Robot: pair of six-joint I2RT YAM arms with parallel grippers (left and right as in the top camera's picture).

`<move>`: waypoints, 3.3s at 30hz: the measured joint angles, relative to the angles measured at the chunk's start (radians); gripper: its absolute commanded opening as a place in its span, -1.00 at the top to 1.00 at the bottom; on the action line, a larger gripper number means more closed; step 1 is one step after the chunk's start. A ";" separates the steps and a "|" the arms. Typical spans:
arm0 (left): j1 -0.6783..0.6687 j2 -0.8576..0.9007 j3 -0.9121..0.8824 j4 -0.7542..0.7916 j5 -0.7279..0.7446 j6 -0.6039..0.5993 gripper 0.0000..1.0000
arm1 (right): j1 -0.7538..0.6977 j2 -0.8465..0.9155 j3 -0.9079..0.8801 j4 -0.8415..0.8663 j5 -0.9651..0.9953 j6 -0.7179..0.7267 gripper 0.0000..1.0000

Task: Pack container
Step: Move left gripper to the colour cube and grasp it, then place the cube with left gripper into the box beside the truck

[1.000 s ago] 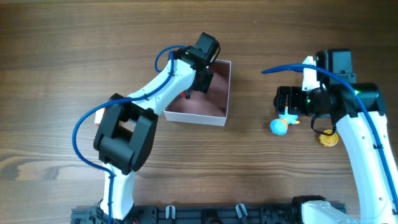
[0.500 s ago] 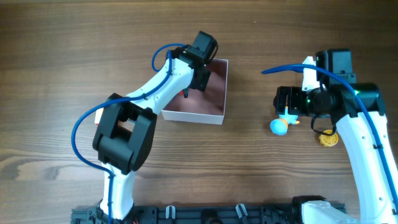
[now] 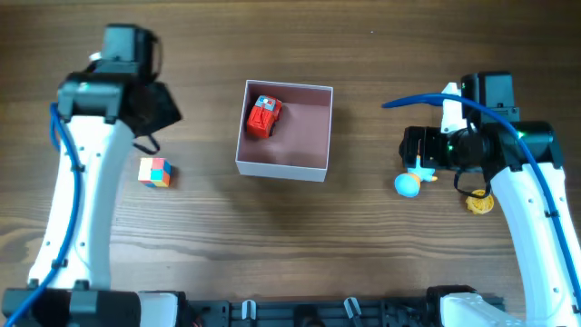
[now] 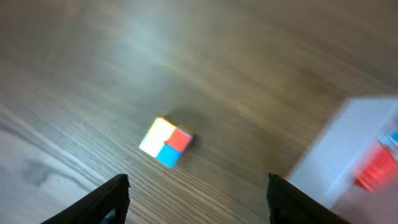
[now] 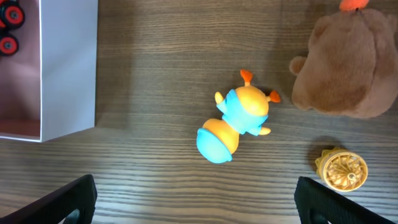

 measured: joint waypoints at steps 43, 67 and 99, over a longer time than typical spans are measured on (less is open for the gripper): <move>0.214 0.168 -0.584 0.532 0.208 0.500 0.20 | 0.000 0.001 0.000 0.000 0.000 0.000 -0.99; -0.423 -0.100 -0.227 0.615 0.209 0.378 0.92 | 0.000 0.001 0.000 0.001 0.000 0.000 -0.99; -0.534 0.335 -0.225 0.811 0.157 0.371 0.05 | 0.000 0.001 0.000 0.000 0.000 0.000 -0.99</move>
